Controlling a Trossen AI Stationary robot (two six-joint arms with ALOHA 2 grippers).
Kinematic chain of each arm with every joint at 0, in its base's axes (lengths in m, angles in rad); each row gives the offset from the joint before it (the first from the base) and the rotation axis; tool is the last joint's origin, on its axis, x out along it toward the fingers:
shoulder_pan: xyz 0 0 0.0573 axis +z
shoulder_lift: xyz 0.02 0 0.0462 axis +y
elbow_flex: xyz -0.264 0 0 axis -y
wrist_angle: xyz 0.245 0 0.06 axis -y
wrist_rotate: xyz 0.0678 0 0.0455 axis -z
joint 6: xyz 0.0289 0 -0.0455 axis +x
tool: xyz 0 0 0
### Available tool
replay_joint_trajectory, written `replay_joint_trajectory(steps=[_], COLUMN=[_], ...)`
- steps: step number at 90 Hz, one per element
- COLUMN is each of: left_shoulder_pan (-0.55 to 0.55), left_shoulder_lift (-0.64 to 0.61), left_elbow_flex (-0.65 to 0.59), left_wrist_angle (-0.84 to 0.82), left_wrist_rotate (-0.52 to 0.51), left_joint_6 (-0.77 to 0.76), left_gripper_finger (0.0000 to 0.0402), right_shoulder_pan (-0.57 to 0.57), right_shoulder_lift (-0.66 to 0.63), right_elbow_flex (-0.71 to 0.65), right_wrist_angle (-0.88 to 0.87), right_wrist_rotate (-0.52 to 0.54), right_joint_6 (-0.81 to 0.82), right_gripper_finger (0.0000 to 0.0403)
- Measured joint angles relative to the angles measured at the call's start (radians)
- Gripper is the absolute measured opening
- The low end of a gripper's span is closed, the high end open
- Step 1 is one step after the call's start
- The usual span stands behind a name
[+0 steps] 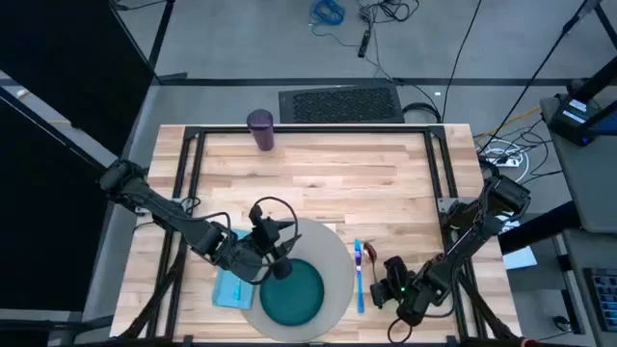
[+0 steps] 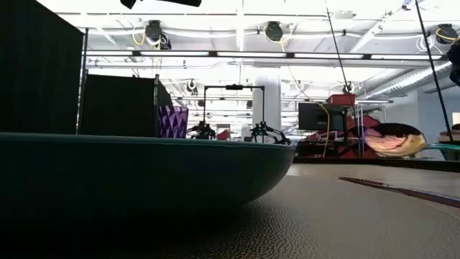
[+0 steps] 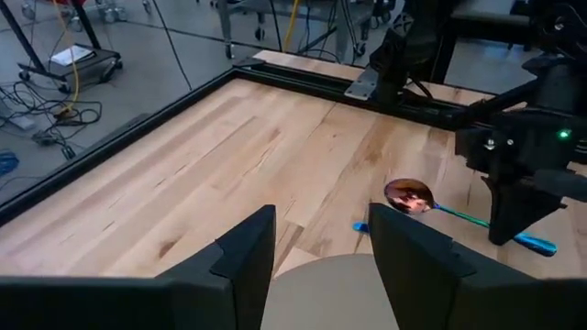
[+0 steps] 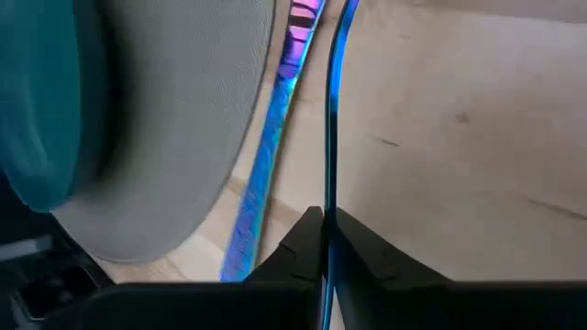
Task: Set table place
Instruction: Put the blue spoon to the right of the blue table knife
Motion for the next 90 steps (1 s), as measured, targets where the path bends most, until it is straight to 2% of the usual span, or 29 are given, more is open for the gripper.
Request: replay_joint_trajectory(steps=[90], left_shoulder_pan=[0.0], left_shoulder_lift=[0.0], left_elbow_flex=[0.0], left_wrist_angle=[0.001], left_wrist_rotate=[0.04], left_joint_6=[0.0], left_gripper_finger=[0.0162], right_shoulder_pan=[0.007], right_shoulder_lift=[0.0], right_elbow_flex=[0.0], right_wrist_angle=[0.002], right_wrist_rotate=[-0.013], right_joint_6=[-0.001], right_gripper_finger=[0.0])
